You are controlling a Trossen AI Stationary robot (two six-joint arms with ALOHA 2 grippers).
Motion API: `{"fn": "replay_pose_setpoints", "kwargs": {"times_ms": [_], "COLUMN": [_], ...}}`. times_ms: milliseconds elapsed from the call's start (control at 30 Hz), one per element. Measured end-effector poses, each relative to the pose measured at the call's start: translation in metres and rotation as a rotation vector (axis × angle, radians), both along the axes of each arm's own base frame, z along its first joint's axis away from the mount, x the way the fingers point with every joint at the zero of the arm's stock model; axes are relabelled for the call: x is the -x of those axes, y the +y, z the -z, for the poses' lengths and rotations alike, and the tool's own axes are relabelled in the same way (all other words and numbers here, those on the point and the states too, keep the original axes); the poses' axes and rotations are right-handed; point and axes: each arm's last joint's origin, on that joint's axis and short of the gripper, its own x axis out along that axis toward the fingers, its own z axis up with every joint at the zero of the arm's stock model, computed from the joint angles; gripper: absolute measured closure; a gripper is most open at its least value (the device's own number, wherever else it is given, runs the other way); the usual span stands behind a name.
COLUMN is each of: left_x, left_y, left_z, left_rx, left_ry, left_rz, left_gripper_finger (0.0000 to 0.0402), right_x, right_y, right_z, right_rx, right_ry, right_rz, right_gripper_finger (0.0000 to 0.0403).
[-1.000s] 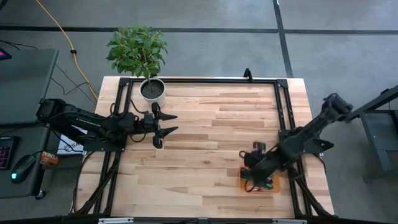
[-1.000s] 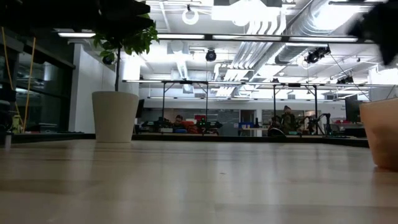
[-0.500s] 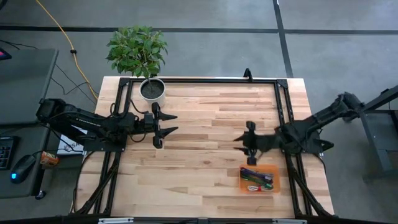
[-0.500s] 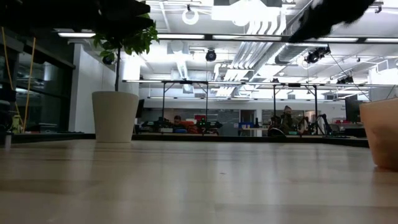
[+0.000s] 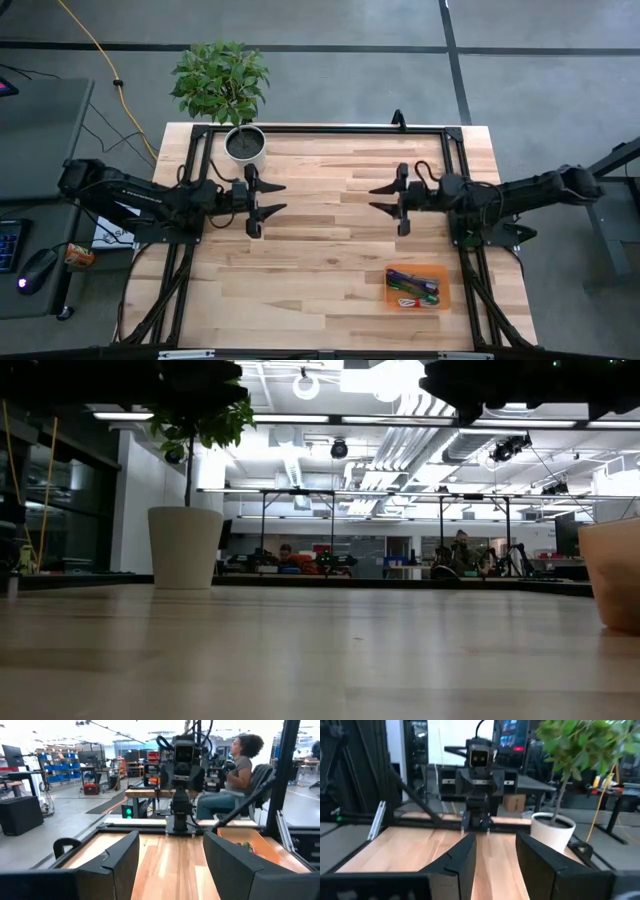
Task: Pick and place USB-C Cables
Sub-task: Return to Home Position
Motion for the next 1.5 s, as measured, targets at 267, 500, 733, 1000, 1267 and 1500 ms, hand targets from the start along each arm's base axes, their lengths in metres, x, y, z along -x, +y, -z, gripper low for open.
{"fn": "replay_pose_setpoints", "kwargs": {"times_ms": [267,500,733,1000,1267,1500], "left_x": [-0.002,-0.002,0.005,0.045,0.093,0.111], "left_y": [0.004,0.005,0.007,0.005,0.002,0.001], "left_z": [-0.003,0.001,-0.006,-0.025,-0.006,-0.002], "left_rx": [0.019,0.052,0.081,0.079,0.078,0.094], "left_ry": [0.014,0.046,0.013,-0.031,-0.190,-0.211], "left_rz": [0.059,0.014,-0.082,-0.075,-0.068,-0.036], "left_gripper_finger": [0.0238,0.0348,0.0397,0.0401,0.0401,0.0401], "right_x": [0.000,0.000,0.000,-0.001,-0.001,-0.001], "right_y": [-0.006,-0.006,-0.006,-0.006,-0.006,-0.006], "right_z": [0.000,0.000,0.001,0.002,0.004,0.004], "right_rx": [-0.001,-0.015,-0.014,-0.012,-0.011,-0.011], "right_ry": [-0.006,0.000,0.006,0.019,0.042,0.042], "right_rz": [0.049,0.048,0.049,0.051,0.051,0.051], "right_gripper_finger": [0.0274,0.0274,0.0274,0.0274,0.0274,0.0274]}}
